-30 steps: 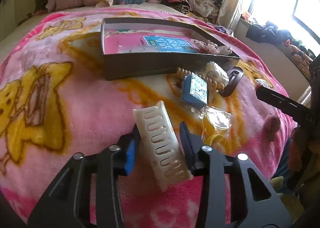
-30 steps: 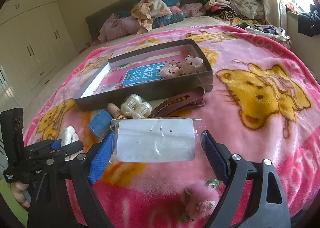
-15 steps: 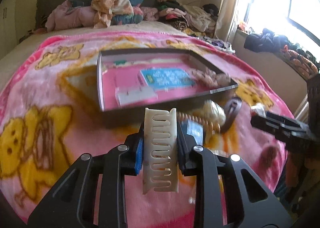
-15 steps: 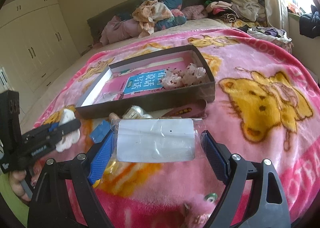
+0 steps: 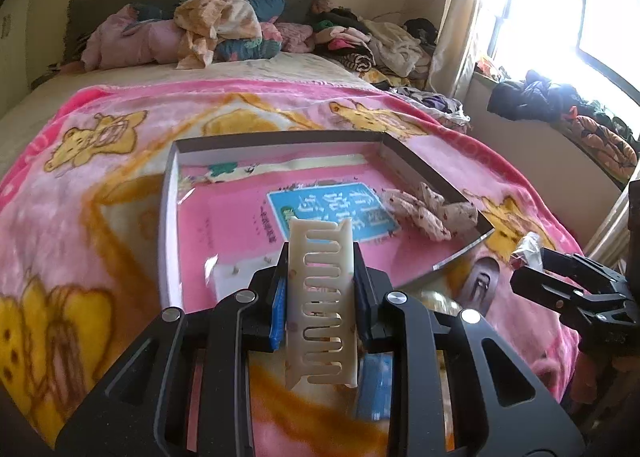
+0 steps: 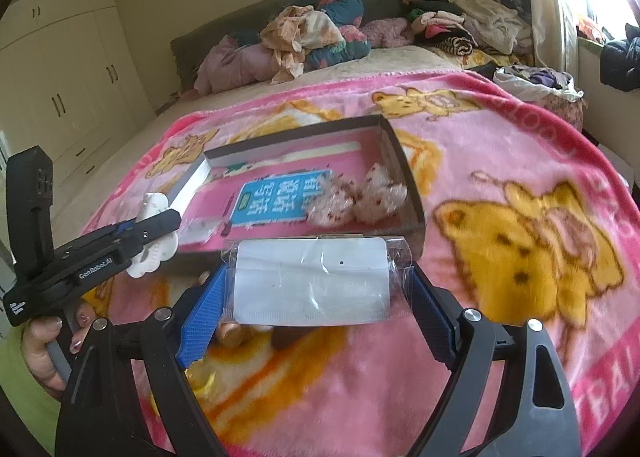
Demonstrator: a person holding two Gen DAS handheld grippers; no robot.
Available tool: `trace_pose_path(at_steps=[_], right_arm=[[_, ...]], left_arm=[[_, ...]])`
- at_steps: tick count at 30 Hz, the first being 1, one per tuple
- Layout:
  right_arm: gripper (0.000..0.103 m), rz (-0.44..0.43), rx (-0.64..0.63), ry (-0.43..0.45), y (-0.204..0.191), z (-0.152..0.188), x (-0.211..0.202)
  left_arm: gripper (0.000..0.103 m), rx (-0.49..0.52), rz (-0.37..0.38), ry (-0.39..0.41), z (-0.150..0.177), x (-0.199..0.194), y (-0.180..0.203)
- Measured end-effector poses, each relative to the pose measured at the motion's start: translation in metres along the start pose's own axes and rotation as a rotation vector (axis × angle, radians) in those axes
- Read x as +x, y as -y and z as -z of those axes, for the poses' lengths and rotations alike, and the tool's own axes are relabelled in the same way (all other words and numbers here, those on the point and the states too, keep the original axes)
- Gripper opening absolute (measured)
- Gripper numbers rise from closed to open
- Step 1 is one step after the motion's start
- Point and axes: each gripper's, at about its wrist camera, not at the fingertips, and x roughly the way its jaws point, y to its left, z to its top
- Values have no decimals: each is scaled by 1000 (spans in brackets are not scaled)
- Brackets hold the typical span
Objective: Organize jewelry
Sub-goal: 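Lower the claw clip and packet into the grey tray and open both tools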
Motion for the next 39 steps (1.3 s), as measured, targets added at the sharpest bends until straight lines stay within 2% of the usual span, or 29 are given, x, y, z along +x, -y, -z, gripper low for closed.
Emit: trace_pose_path(at_steps=[8, 20, 29, 39], right_arm=[[83, 39, 2, 15, 13, -21, 11], [83, 85, -39, 17, 15, -54, 36], [83, 76, -50, -50, 13, -60, 70], [83, 92, -76, -140, 6, -48, 102]], left_arm=[[19, 10, 14, -14, -23, 27, 0], [19, 14, -2, -51, -41, 61, 0], [19, 0, -15, -90, -42, 83, -6], [19, -12, -29, -106, -38, 91, -11]])
